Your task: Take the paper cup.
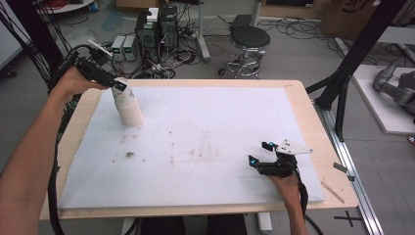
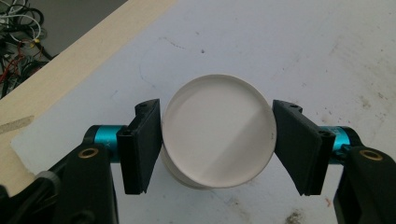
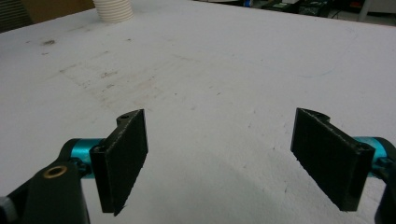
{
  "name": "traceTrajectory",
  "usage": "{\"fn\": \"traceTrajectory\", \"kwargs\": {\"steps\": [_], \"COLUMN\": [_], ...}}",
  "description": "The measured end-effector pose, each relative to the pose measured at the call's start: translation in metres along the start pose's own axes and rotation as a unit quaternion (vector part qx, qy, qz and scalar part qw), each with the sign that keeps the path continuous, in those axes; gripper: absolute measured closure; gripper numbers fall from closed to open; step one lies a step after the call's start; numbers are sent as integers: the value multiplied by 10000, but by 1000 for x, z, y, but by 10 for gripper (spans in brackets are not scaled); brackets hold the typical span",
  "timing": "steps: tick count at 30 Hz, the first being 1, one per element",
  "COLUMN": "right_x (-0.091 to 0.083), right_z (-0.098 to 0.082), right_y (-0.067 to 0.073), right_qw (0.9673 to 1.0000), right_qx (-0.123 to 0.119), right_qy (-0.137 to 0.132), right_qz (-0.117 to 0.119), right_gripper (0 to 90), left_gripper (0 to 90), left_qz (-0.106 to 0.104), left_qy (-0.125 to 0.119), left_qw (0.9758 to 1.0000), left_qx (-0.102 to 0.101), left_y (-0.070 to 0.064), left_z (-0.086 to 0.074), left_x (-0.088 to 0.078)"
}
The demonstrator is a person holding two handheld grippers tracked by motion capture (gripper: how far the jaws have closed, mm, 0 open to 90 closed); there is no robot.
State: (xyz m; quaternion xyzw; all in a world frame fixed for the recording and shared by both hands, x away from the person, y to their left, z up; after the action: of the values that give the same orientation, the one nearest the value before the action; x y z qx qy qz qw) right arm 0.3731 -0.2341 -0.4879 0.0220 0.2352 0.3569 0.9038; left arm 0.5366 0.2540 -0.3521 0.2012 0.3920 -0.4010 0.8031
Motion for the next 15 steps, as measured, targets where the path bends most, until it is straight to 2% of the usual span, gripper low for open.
{"fn": "traceTrajectory", "kwargs": {"steps": [6,15], "right_x": [0,1], "right_z": [0,0], "right_y": [0,0], "right_qw": [10000,10000], "right_qx": [-1,-22], "right_qy": [4,12], "right_qz": [-14,-8], "right_gripper": [188,188], "left_gripper": [356,362], "left_qz": [42,78], "left_qy": [7,-275], "left_qw": [10000,9996], "left_qx": [-6,-49], "left_y": [0,1], "left_z": [0,4], "left_x": [-1,-17]}}
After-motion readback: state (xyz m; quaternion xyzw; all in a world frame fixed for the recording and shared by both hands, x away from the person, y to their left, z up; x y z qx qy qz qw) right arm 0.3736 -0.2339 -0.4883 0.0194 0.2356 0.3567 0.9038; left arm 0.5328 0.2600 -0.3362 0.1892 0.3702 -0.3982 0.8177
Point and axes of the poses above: each handheld gripper's, and its own axes: x roughly forward along the jaws, z roughly out of its top, y roughly to its left, the point moved 9 cm from there along x, roughly forward along the jaws, and after that the axes turned 9 degrees about x, right-handed, at the moved point
